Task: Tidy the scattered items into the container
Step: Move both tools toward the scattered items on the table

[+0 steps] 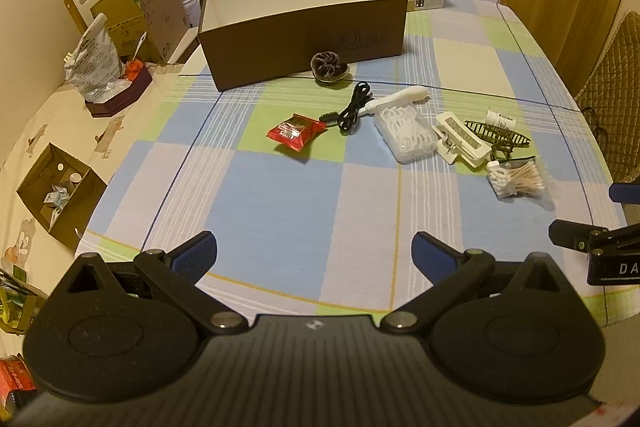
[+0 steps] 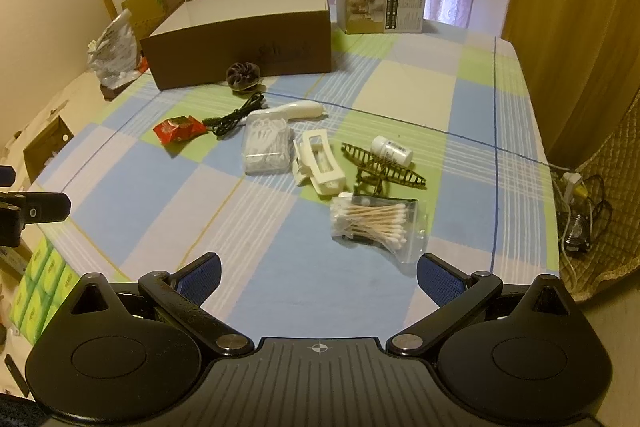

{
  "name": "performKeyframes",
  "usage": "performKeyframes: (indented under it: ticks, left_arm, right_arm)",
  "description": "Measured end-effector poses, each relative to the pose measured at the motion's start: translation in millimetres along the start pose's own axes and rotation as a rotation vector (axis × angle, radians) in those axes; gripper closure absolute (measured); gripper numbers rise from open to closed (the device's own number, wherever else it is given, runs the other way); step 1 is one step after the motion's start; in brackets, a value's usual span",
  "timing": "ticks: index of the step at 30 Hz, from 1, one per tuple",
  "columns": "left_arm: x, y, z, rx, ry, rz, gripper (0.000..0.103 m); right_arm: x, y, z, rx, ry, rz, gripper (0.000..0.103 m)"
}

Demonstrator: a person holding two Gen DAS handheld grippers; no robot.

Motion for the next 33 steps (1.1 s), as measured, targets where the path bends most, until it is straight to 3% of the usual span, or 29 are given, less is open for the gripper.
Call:
performKeyframes:
  ticks: [33]
  left_arm:
    - [38, -27, -21, -0.016, -0.012, 0.059, 0.001]
  right_arm:
    - [30, -22, -38, -0.003, -0.016, 0.039, 0.002]
Point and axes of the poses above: each gripper's, at about its wrist camera, not at the fingertips, and x roughly the way its jaws point, z to its left, y to its underside, the point moved 10 cm from there along x, roughly the way its jaws point, and after that the axes turned 8 degrees about z, right-handed, at the moved point
